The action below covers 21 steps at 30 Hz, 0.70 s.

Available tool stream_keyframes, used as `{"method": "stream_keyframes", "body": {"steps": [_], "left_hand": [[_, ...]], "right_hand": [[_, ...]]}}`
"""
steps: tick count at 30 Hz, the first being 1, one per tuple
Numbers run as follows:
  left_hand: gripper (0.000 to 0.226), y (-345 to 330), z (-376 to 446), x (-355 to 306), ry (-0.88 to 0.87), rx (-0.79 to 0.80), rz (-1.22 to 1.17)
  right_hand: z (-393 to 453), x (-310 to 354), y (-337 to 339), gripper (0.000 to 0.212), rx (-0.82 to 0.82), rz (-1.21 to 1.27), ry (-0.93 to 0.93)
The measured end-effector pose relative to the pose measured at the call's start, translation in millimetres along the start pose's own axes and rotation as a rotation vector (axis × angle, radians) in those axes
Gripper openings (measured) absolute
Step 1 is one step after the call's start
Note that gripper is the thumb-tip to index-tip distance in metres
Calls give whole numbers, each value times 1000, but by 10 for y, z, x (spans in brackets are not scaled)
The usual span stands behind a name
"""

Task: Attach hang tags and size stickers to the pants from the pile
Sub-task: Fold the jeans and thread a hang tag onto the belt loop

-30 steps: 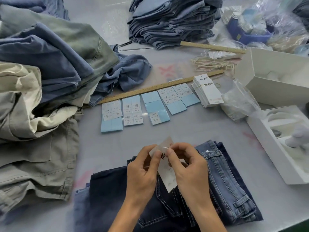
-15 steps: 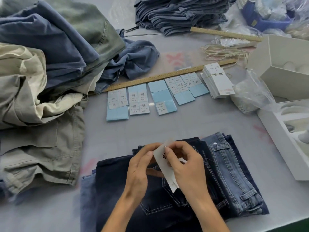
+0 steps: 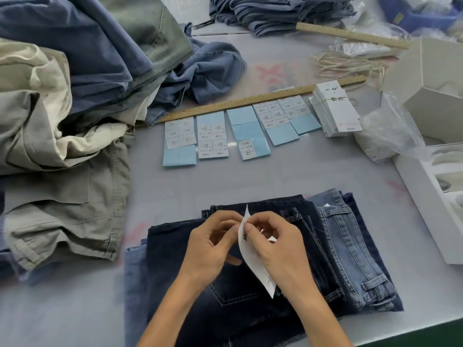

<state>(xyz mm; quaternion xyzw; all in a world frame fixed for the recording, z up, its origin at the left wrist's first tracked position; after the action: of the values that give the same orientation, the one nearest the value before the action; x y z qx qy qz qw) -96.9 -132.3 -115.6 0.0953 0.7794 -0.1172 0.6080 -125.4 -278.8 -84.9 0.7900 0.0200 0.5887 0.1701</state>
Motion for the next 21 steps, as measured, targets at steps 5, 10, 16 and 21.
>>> {"method": "stream_keyframes", "body": {"steps": [5, 10, 16, 21], "left_hand": [[23, 14, 18, 6, -35, 32, 69], [23, 24, 6, 28, -64, 114, 181], [17, 43, -16, -3, -196, 96, 438], [11, 110, -39, -11, -209, -23, 318]], "right_hand": [[-5, 18, -31, 14, -1, -76, 54], [-35, 149, -35, 14, -27, -321, 216], [-43, 169, -80, 9, -30, -422, 268], [4, -3, -126, 9, 35, -195, 83]]}}
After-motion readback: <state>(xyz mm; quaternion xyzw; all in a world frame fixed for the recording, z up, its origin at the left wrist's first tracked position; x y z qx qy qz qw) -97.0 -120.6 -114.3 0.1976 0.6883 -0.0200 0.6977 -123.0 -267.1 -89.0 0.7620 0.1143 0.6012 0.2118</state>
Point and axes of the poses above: each hand's wrist, its own z-axis towards the middle knuckle, its own y-axis out of the back of the hand, x = y × z, the point moved 8 cm from there along z, towards the middle knuckle
